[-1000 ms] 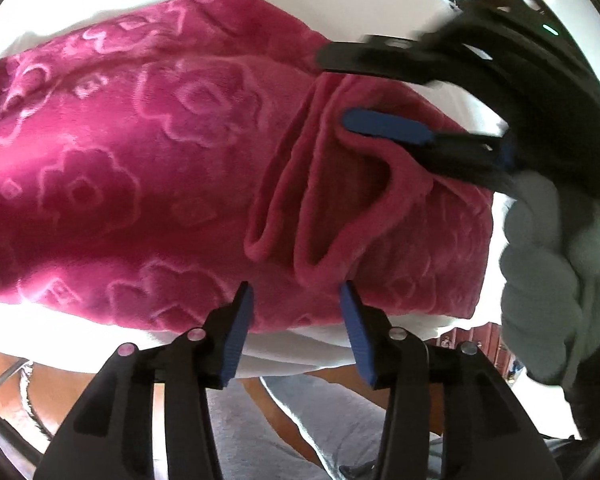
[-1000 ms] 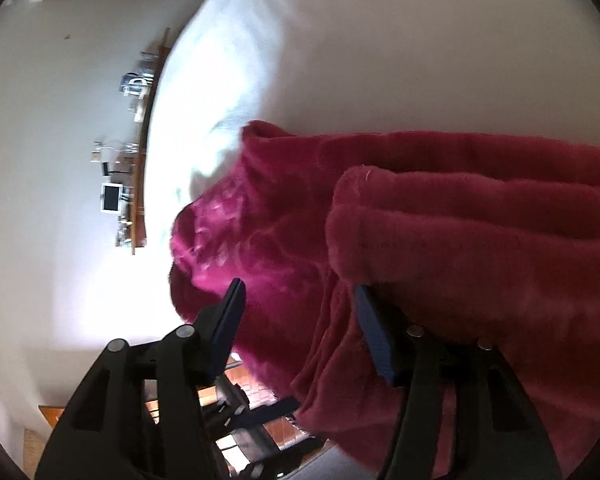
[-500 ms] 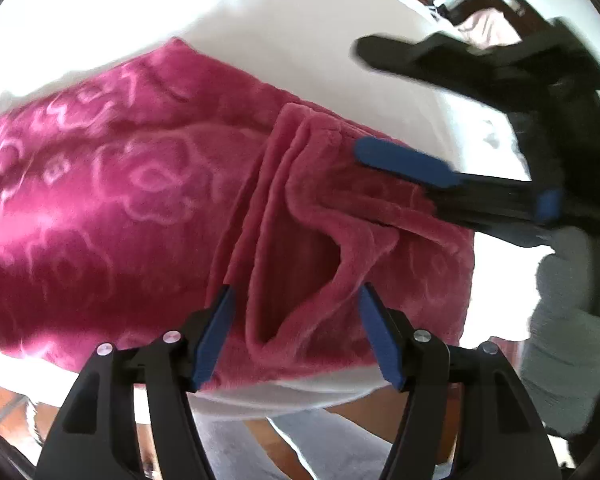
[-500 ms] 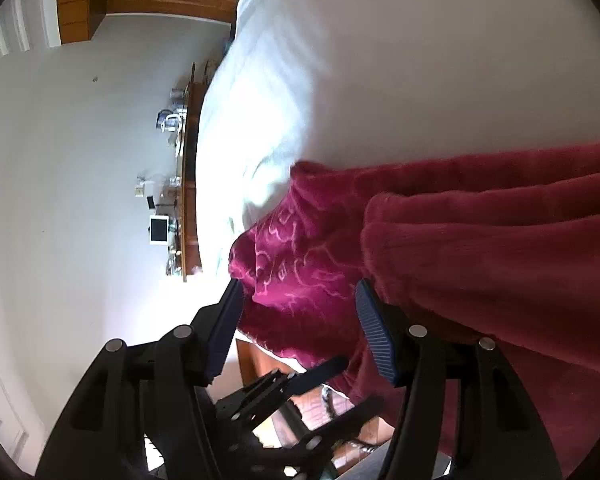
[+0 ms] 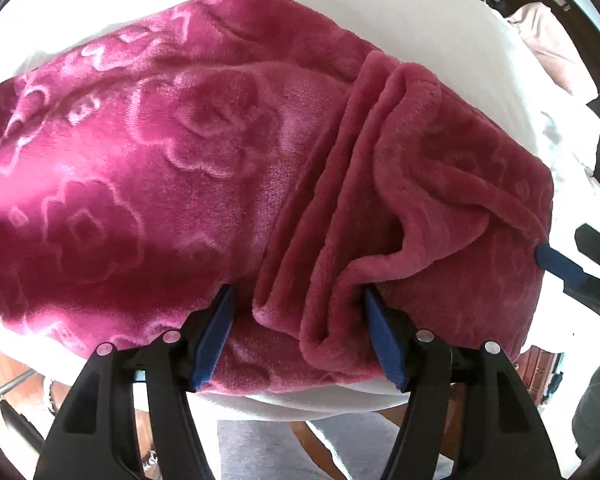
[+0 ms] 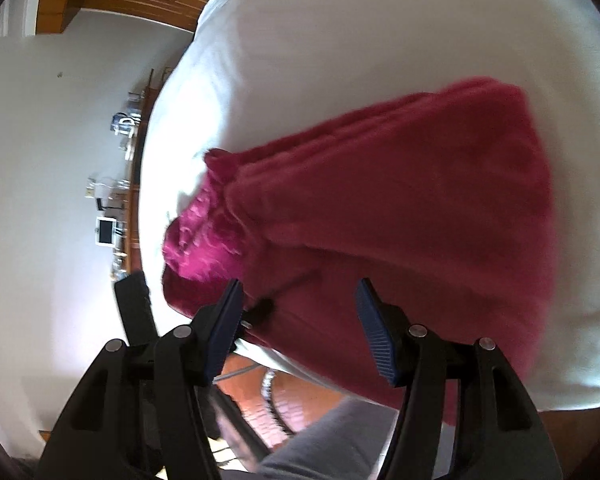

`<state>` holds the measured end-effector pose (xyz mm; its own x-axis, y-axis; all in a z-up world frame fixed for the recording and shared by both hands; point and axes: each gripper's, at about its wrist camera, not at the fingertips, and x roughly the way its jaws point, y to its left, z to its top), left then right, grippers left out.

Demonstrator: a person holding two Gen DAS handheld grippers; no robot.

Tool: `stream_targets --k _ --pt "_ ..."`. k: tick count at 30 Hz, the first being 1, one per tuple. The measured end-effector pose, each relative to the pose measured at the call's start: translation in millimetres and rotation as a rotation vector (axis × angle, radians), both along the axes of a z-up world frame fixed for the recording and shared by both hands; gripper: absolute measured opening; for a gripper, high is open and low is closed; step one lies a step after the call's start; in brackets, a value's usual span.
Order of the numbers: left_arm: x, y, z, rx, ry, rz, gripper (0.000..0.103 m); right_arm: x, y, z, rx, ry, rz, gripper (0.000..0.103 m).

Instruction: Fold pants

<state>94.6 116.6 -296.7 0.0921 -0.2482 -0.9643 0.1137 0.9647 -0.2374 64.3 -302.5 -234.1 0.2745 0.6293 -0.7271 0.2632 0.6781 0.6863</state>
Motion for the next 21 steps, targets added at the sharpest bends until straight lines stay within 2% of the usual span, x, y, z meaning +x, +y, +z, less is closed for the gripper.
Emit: stream_targets --k 5,12,16,21 --pt "-15.4 0.6 10.1 0.01 -0.016 0.026 0.065 -25.1 -8.2 -2.3 -0.036 0.008 0.011 0.06" --pt "-38.8 22.1 35.9 -0.008 -0.053 0.098 0.065 -31.2 1.9 9.7 -0.09 -0.037 0.079 0.06" --pt "-40.5 52.5 47.8 -0.037 -0.066 0.198 0.064 -27.3 20.9 17.9 -0.132 -0.07 0.141 0.06" --pt "-43.6 103.1 55.6 -0.046 -0.078 0.305 0.064 -21.3 41.9 17.7 -0.135 -0.064 0.169 0.06"
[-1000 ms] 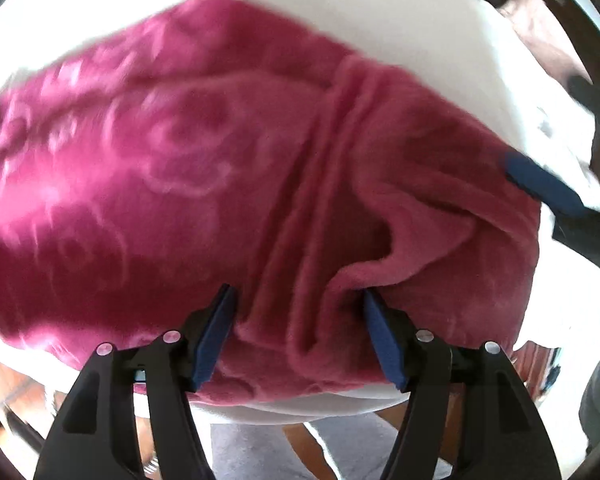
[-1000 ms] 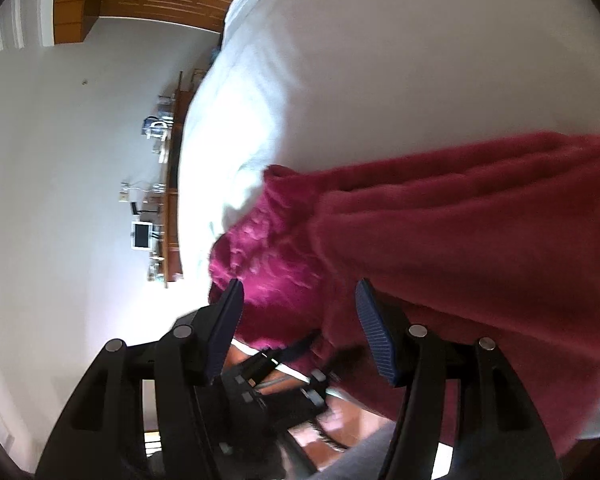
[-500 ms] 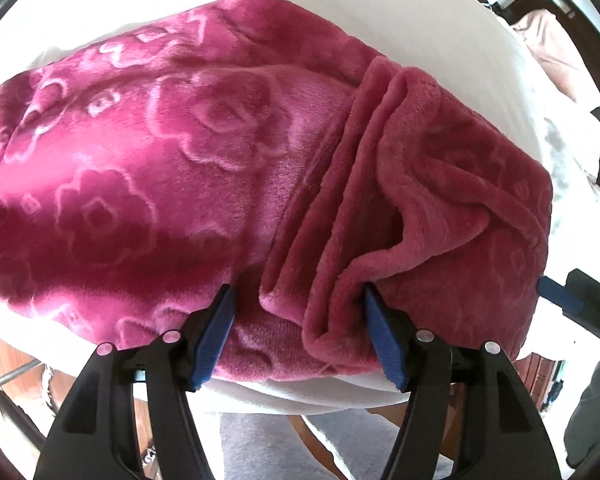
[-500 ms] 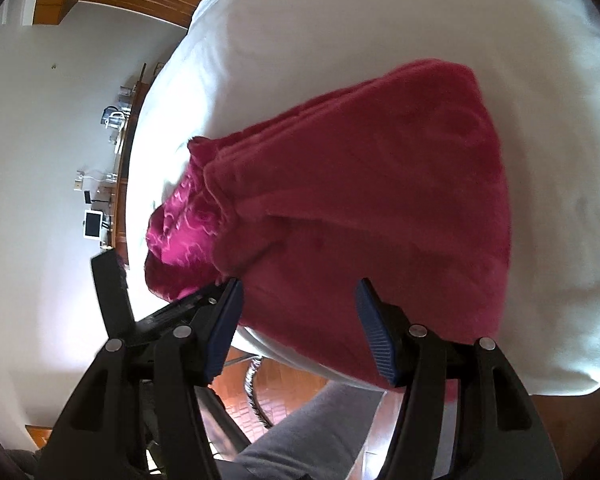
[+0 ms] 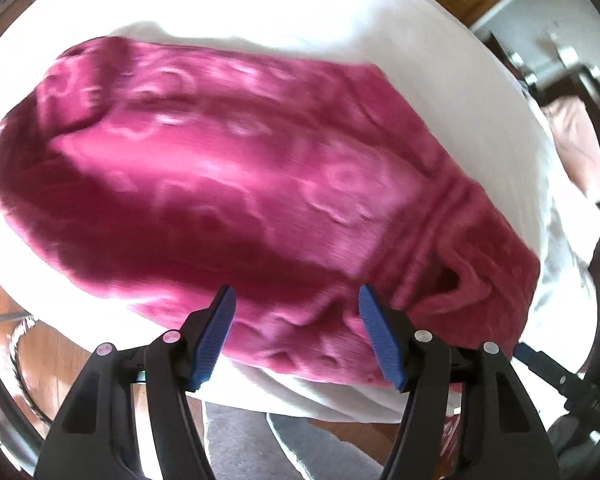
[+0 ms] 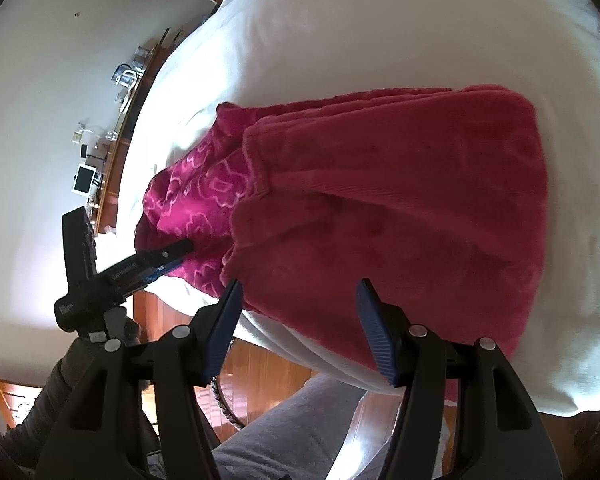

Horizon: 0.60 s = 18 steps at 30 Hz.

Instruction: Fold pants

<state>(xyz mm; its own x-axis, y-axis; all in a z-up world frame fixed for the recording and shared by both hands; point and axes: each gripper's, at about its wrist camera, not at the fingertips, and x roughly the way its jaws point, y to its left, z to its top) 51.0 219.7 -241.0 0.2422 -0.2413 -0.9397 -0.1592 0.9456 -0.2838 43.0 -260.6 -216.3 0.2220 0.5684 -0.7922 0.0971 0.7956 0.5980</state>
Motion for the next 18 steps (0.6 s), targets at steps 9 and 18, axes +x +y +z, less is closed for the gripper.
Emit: stream_targets --k 9,18 --pt "1.4 109.4 2.5 -0.01 -0.021 0.213 0.065 21.4 46.1 -0.7 -0.022 0.016 0.038 0.06" --pt "1.6 212.9 -1.3 -0.081 -0.064 0.454 0.075 48.0 95.5 0.0 -0.012 0.03 0.065 0.06"
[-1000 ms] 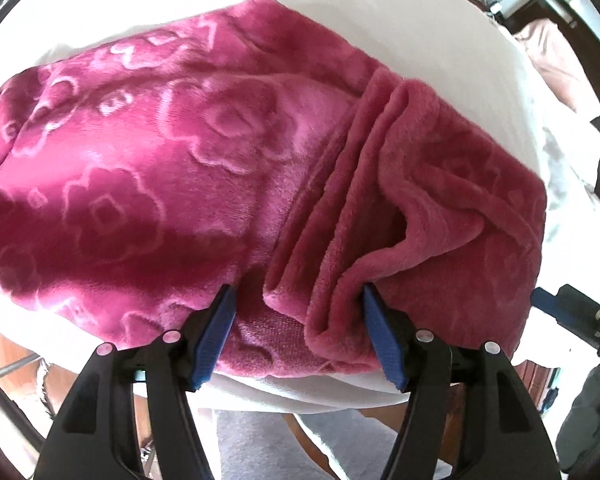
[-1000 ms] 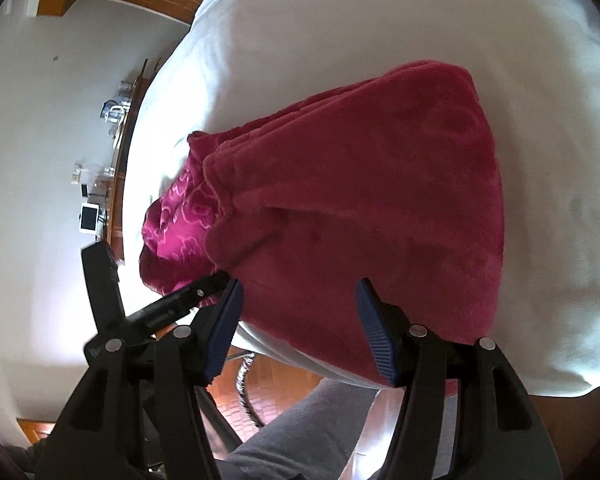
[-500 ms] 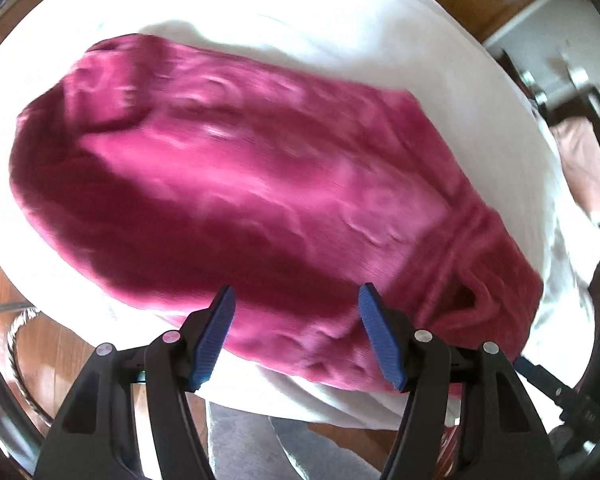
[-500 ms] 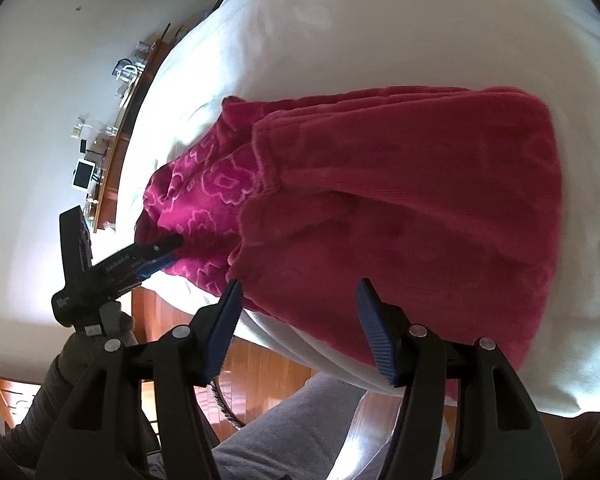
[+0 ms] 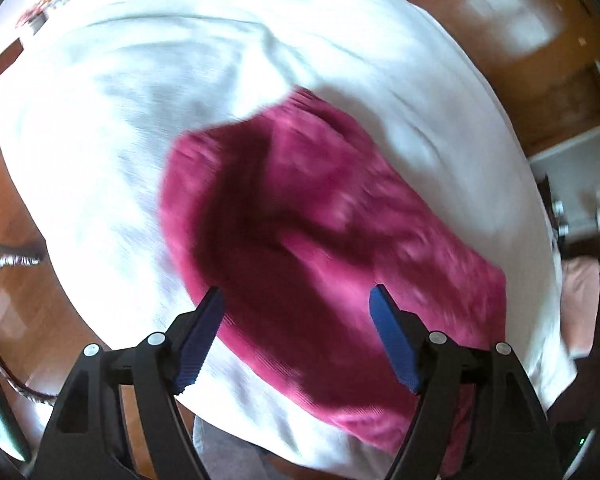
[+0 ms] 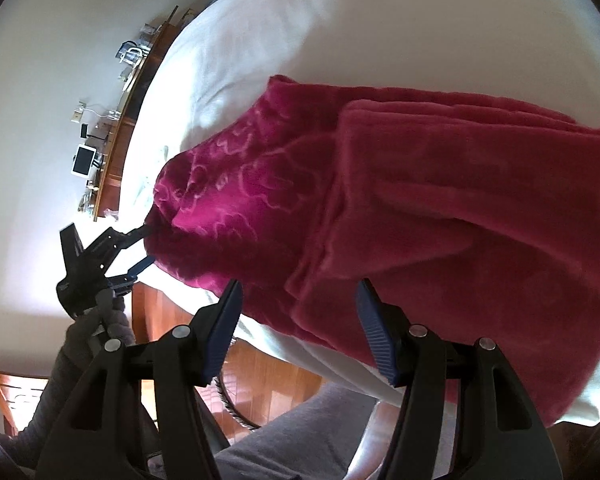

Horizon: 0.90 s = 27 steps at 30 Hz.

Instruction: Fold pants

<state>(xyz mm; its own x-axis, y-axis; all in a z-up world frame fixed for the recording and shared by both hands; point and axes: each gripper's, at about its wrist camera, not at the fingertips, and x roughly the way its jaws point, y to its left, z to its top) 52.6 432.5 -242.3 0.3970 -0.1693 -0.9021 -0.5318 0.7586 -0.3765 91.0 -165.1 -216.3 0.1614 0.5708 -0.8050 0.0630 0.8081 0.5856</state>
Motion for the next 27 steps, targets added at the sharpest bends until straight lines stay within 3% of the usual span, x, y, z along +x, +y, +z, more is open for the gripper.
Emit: stream_targets --k 5,10,16,21,24,27 --pt "5.1 31.5 -18.7 -0.041 0.012 0.048 0.075 11.5 20.0 0.0 -0.032 0.009 0.011 0.06" --pt "13.5 35.8 -36.9 -0.086 0.024 0.037 0.075 16.1 29.7 0.2 -0.055 0.018 0.018 0.063" --pt "8.3 41.9 -17.1 -0.112 -0.036 -0.02 0.075 25.8 38.6 3.1 -0.064 0.014 0.006 0.067" --pt "3.9 63.1 -3.1 -0.076 -0.067 -0.008 0.075 31.2 50.6 -2.6 -0.067 0.028 0.01 0.067" --pt "8.2 73.5 -15.6 -0.059 -0.032 0.026 0.075 34.2 58.9 -3.1 -0.071 0.028 0.028 0.067" --pt "16.0 79.8 -36.1 -0.094 0.002 0.052 0.075 35.4 63.0 -2.0 -0.078 0.027 0.041 0.067"
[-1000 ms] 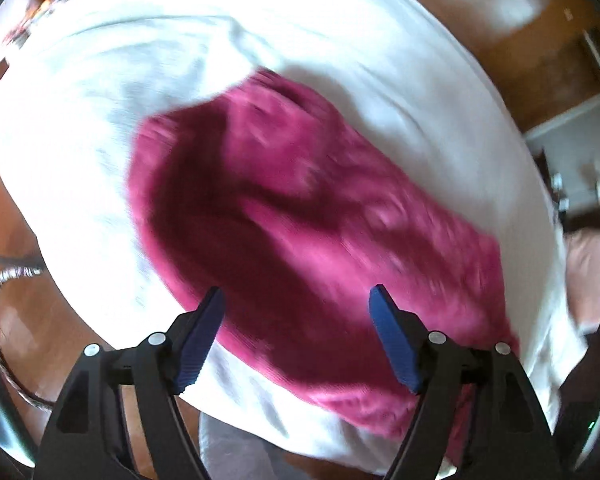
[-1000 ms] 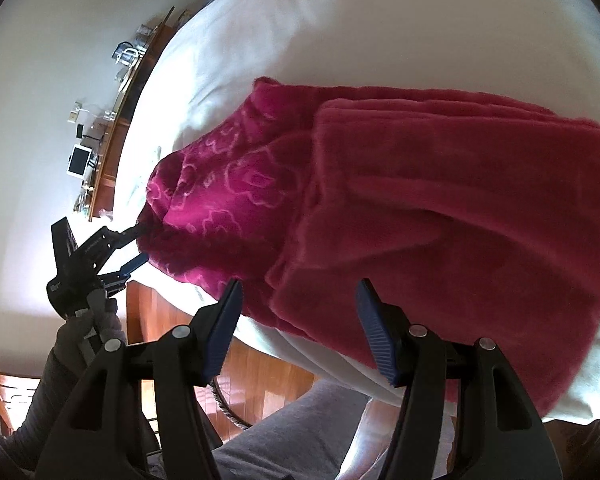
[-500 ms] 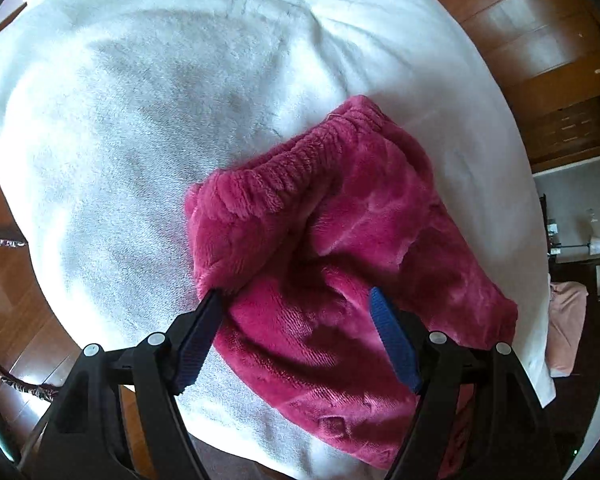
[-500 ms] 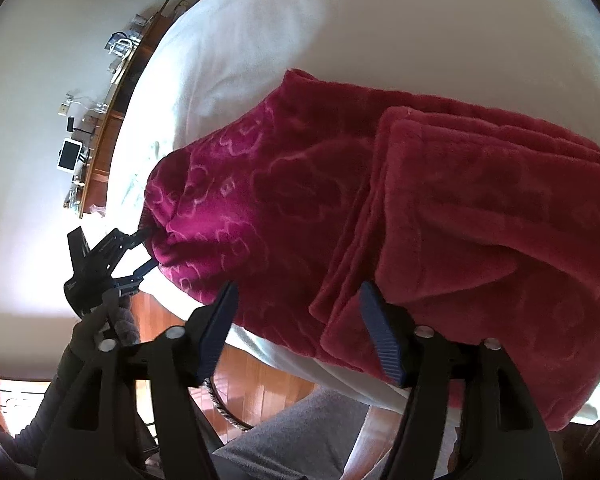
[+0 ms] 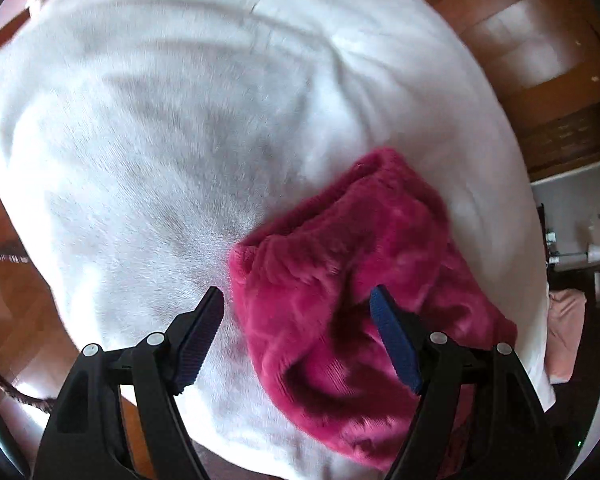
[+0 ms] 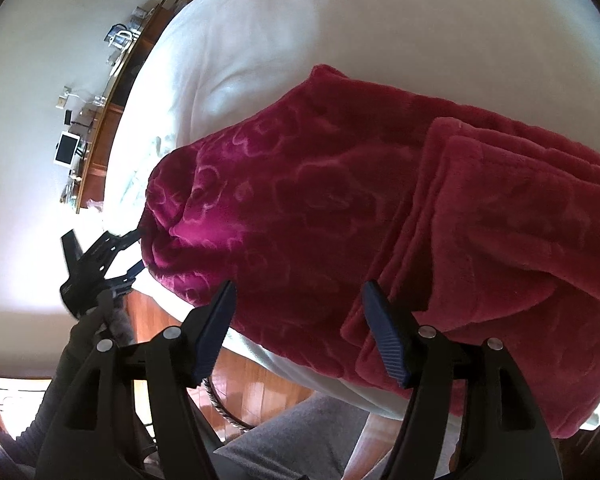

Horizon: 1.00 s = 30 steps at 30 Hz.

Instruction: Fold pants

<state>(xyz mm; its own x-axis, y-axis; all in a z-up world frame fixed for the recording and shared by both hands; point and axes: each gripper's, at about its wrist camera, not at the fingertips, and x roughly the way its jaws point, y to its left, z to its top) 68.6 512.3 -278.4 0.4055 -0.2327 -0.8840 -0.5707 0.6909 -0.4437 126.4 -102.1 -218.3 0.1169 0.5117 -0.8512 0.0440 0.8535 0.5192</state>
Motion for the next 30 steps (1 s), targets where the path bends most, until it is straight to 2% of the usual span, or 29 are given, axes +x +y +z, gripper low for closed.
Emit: stream_targets --k 2,7,12,13,20,21,26,30 --pt "6.1 -0.8 -13.6 -0.039 0.011 0.005 0.075 -0.1 -0.1 1.5 -0.007 0.002 0.003 0.067" --pt "16.3 -5.8 -35.3 -0.062 0.031 0.002 0.078 -3.6 -12.4 3.6 -0.032 0.012 -0.019 0.067" --pt "22.6 -13.8 -38.9 -0.059 0.056 0.021 0.078 -10.0 -26.5 4.2 -0.046 0.022 -0.046 0.067" --pt "25.1 -17.3 -38.7 -0.06 0.054 0.02 0.076 -11.3 -29.4 4.0 -0.045 0.024 -0.052 0.067" --pt "41.9 -39.2 -30.2 -0.043 0.076 -0.002 0.031 -18.6 -40.5 4.2 -0.029 0.015 -0.055 0.067" --pt "44.1 -41.2 -27.4 -0.043 0.075 -0.001 0.027 -19.2 -42.1 4.7 -0.028 0.011 -0.055 0.067" --pt "44.3 -55.1 6.0 -0.039 -0.001 -0.021 0.023 -23.3 -57.1 10.1 -0.023 -0.009 -0.068 0.067" --pt "49.3 -80.3 46.3 -0.018 -0.089 -0.073 0.023 -28.7 -77.1 16.4 -0.013 -0.028 -0.094 0.067"
